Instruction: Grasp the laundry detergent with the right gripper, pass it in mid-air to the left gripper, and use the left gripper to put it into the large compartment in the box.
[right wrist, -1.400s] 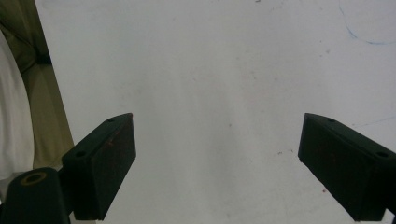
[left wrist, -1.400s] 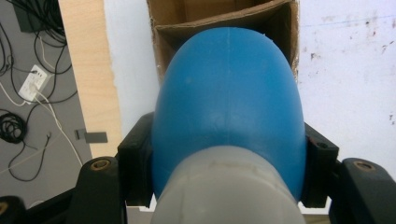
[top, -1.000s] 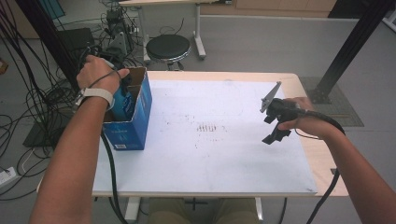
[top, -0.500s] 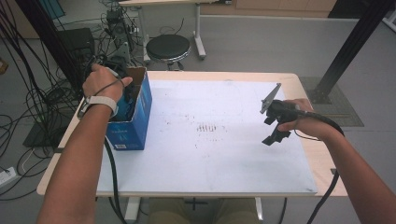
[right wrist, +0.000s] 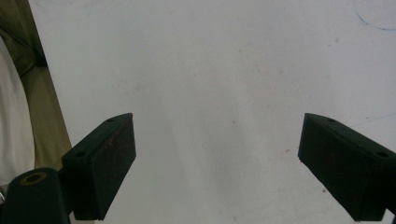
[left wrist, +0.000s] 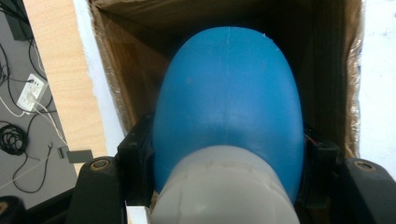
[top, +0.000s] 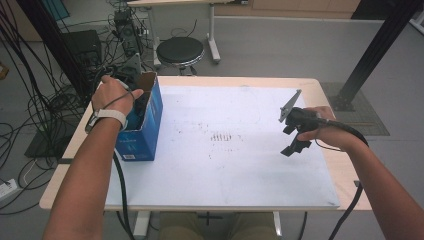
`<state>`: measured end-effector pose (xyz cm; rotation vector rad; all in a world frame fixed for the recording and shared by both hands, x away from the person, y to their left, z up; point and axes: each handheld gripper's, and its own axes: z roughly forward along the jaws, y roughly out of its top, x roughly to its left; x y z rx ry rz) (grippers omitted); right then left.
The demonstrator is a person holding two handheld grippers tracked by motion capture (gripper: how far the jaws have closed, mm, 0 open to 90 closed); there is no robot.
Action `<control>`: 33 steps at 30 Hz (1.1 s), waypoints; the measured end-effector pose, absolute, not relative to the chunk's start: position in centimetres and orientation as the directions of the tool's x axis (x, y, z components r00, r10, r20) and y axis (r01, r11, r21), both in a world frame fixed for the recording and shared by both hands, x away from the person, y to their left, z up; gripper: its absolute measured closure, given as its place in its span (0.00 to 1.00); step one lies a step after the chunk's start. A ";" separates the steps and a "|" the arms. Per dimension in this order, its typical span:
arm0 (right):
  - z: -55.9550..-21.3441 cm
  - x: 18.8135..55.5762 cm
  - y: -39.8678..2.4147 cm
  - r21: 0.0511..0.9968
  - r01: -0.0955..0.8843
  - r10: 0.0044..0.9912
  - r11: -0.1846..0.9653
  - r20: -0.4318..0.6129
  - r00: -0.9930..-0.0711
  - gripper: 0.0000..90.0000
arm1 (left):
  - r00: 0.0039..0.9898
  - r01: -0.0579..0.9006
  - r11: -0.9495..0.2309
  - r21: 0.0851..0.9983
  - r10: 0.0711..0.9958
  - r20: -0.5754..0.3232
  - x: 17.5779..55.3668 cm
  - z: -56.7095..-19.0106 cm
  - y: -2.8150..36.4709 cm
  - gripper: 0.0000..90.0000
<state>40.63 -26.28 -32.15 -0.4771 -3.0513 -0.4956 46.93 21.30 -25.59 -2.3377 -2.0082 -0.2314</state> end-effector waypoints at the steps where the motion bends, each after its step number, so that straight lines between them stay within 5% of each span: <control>1: -32.2 40.6 -26.3 0.306 0.300 0.296 0.903 0.062 -0.953 0.13 | 0.146 0.986 -0.155 0.057 0.978 0.146 46.9 -25.7 21.3 0.41; 33: -32.4 40.6 -26.6 0.312 0.310 0.305 0.898 0.065 -0.950 0.13 | 0.162 0.984 -0.170 0.045 0.977 0.139 47.1 -27.0 21.3 0.41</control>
